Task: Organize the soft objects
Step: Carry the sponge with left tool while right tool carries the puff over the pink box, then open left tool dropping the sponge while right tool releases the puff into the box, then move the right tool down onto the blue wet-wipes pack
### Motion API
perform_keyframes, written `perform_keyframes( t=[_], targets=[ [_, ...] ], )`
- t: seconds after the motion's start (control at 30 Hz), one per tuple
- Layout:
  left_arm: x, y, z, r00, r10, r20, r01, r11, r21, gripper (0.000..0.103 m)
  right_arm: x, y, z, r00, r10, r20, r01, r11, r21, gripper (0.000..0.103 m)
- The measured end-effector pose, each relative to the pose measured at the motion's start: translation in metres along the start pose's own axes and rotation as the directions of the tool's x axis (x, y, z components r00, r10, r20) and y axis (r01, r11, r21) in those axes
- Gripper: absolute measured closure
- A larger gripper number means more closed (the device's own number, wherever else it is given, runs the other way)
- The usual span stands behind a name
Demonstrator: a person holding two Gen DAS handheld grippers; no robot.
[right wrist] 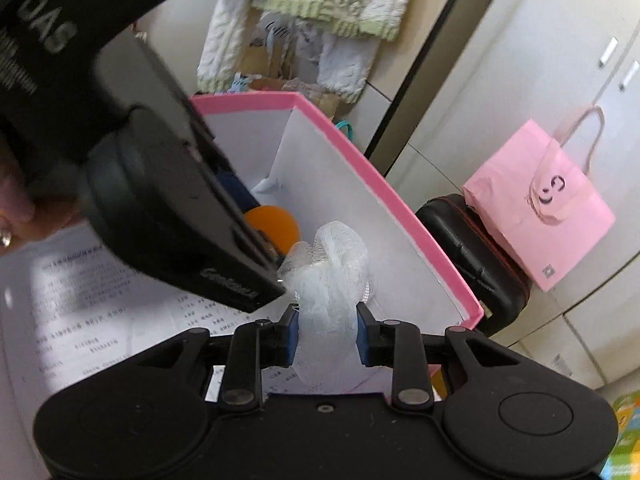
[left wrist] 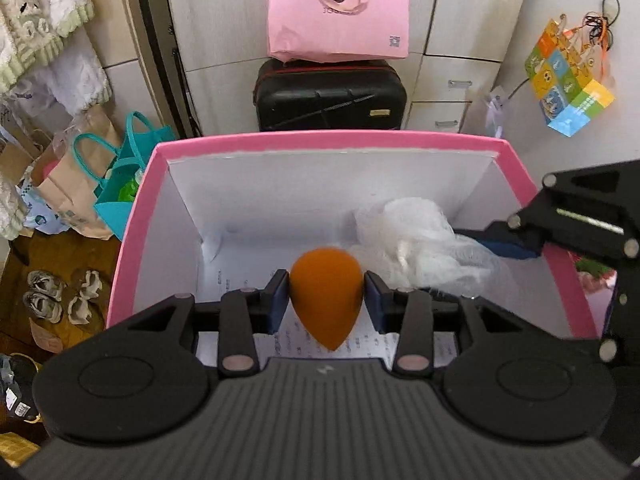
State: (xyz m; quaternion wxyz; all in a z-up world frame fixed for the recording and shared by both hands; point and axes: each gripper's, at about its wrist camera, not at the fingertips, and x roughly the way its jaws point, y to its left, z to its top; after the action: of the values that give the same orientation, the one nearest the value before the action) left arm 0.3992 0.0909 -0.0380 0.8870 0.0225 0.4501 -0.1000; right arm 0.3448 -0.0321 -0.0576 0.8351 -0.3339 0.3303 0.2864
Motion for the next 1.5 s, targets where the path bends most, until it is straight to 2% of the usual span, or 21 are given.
perform_keyframes(
  t=[0.1, 0.13, 0.23, 0.43, 0.6, 0.73, 0.93, 1.07, 1.17, 1.27, 1.43, 1.5],
  targets=[
    [0.005, -0.002, 0.002, 1.0, 0.011, -0.021, -0.01, 0.999, 0.042, 0.051, 0.004, 0.0, 0.001, 1.0, -0.005, -0.02, 0.005, 1.0, -0.001, 0.062],
    [0.005, -0.003, 0.001, 1.0, 0.016, -0.021, -0.014, 0.998, 0.055, 0.049, 0.004, 0.001, 0.001, 1.0, -0.008, -0.025, 0.008, 1.0, -0.001, 0.054],
    [-0.009, -0.004, 0.0, 1.0, -0.017, 0.014, 0.016, 0.997, 0.076, 0.044, -0.008, 0.003, -0.002, 1.0, 0.002, 0.007, -0.002, 1.0, -0.013, 0.046],
    [-0.058, -0.003, -0.009, 0.994, -0.069, 0.088, 0.06, 0.992, 0.108, 0.039, -0.051, -0.002, -0.015, 0.991, 0.066, 0.114, -0.079, 0.99, 0.12, 0.044],
    [-0.097, -0.001, -0.027, 0.989, -0.098, 0.106, 0.086, 0.99, 0.115, 0.037, -0.094, -0.001, -0.038, 0.972, 0.122, 0.198, -0.173, 0.95, 0.259, 0.043],
    [-0.129, -0.01, -0.044, 0.989, -0.098, 0.111, 0.081, 0.986, 0.148, 0.036, -0.123, 0.005, -0.052, 0.96, 0.155, 0.233, -0.224, 0.924, 0.311, 0.043],
    [-0.176, -0.028, -0.066, 0.986, -0.118, 0.12, 0.093, 0.977, 0.192, 0.031, -0.167, 0.022, -0.061, 0.957, 0.146, 0.251, -0.221, 0.926, 0.306, 0.041],
    [-0.205, -0.042, -0.083, 0.982, -0.139, 0.128, 0.108, 0.968, 0.225, 0.028, -0.198, 0.035, -0.068, 0.956, 0.134, 0.26, -0.209, 0.935, 0.286, 0.032],
    [-0.227, -0.052, -0.098, 0.979, -0.153, 0.136, 0.118, 0.964, 0.238, 0.024, -0.219, 0.047, -0.073, 0.955, 0.128, 0.266, -0.203, 0.939, 0.278, 0.031],
    [-0.248, -0.062, -0.115, 0.975, -0.167, 0.149, 0.125, 0.958, 0.257, 0.017, -0.238, 0.057, -0.08, 0.954, 0.12, 0.273, -0.196, 0.942, 0.273, 0.024],
    [-0.278, -0.081, -0.146, 0.965, -0.164, 0.202, 0.094, 0.944, 0.317, 0.007, -0.264, 0.07, -0.096, 0.955, 0.109, 0.276, -0.194, 0.934, 0.301, 0.011],
    [-0.286, -0.088, -0.158, 0.962, -0.174, 0.211, 0.096, 0.937, 0.334, 0.005, -0.272, 0.073, -0.105, 0.956, 0.111, 0.27, -0.198, 0.926, 0.32, 0.011]
  ],
)
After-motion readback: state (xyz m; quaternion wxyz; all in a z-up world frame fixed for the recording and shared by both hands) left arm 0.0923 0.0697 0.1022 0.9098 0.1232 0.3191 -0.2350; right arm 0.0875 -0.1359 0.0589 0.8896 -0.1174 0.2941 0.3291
